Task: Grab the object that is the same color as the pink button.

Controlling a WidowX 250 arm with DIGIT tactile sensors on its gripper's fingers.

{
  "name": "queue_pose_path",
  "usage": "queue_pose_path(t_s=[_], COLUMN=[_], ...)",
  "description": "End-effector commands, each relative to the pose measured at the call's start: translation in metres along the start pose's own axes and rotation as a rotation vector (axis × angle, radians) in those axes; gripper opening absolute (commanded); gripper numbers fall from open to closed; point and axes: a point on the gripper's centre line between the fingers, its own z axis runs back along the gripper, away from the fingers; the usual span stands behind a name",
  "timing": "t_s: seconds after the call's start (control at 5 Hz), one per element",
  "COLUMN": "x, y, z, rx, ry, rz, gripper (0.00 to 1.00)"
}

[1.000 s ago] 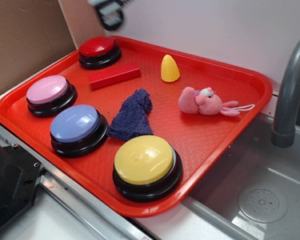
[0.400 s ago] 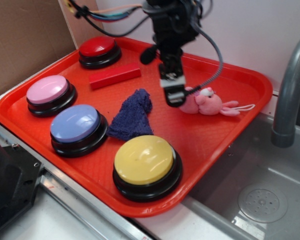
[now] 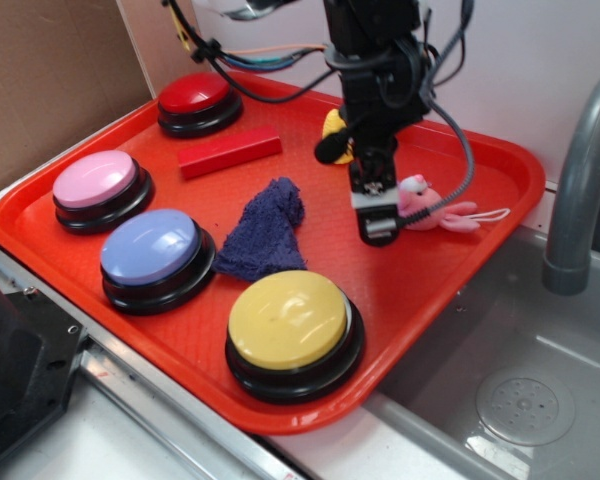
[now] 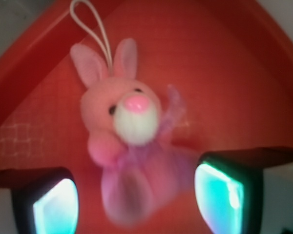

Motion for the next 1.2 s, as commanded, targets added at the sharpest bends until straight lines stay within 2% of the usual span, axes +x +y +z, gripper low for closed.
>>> queue_pose_path(t_s=[0.0,0.2,0.4,0.6,0.8,1.0], x=[0.014,0.011,0.006,0.008,-0.032,-0.060], y=[-0.010,-0.009,-0.007,-0.012,-0.009,-0.018], z=[0.006,0.012,0.016,0.023,0.061,0.114], rx=[0.004,0.015,0.060,0.058,0.083,0.109], ry=[-0.038,-0.033,0.017,0.096,0.079,0.089], rz=[0.001,0.037,0.081,0.123,0.332,0.581], gripper=[0.00,0.00,0.00,0.00,0.00,0.00])
